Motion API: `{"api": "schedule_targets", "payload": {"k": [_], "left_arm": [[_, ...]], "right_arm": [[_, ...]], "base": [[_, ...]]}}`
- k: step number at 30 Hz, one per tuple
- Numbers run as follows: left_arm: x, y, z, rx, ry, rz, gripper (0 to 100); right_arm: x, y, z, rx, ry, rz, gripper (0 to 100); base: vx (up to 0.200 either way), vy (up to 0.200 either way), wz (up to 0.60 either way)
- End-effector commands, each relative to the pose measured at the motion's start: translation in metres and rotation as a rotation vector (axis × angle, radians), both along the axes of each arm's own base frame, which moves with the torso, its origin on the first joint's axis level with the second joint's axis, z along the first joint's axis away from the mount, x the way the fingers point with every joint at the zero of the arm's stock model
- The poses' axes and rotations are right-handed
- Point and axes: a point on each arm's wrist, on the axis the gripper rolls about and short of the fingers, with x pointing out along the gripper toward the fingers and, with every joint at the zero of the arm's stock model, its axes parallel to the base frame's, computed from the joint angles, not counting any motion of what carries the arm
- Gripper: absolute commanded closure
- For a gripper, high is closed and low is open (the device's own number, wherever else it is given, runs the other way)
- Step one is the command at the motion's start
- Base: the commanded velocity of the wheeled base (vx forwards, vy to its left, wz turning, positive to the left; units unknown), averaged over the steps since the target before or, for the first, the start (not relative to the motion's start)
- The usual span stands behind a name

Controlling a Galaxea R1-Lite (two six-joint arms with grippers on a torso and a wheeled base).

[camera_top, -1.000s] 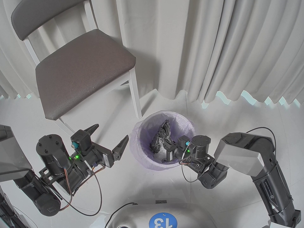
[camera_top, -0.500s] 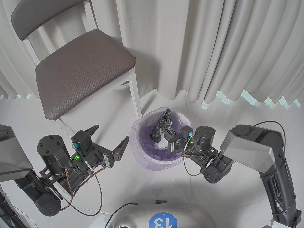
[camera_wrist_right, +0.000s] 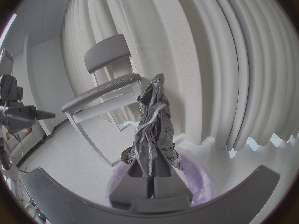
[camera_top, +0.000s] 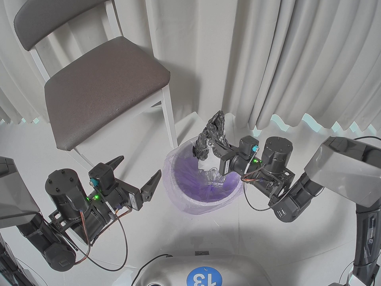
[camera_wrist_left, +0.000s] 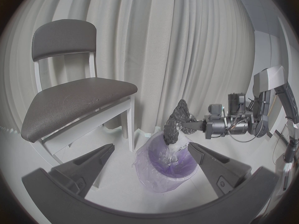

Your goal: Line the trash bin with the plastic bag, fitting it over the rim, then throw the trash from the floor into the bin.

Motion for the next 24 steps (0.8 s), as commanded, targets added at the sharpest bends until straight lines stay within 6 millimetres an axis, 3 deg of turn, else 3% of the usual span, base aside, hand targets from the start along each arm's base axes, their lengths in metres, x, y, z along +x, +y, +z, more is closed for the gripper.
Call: {"api": "schedule_targets", "payload": {"k": [1,12,24], "left_arm": [[-0.001,-0.001,0.002,-0.01,-0.017,-0.004,0],[-0.001,-0.002,0.0,0.0,-0.011,-0.006,0],[-0.001,-0.001,0.0,-0.001,-0.013,-0.004,0]], "right_arm": [[-0.017,0.0,0.019,0.017,-0.025,0.022,100],[-0.032,0.018,0.01,0.011,0.0,0.071,100],[-0.025,0.014,0.005,0.043,0.034,0.048,100]], "base": [[0.0,0.0,0.0],[0.0,0.0,0.0],[0.0,0.0,0.0]]}}
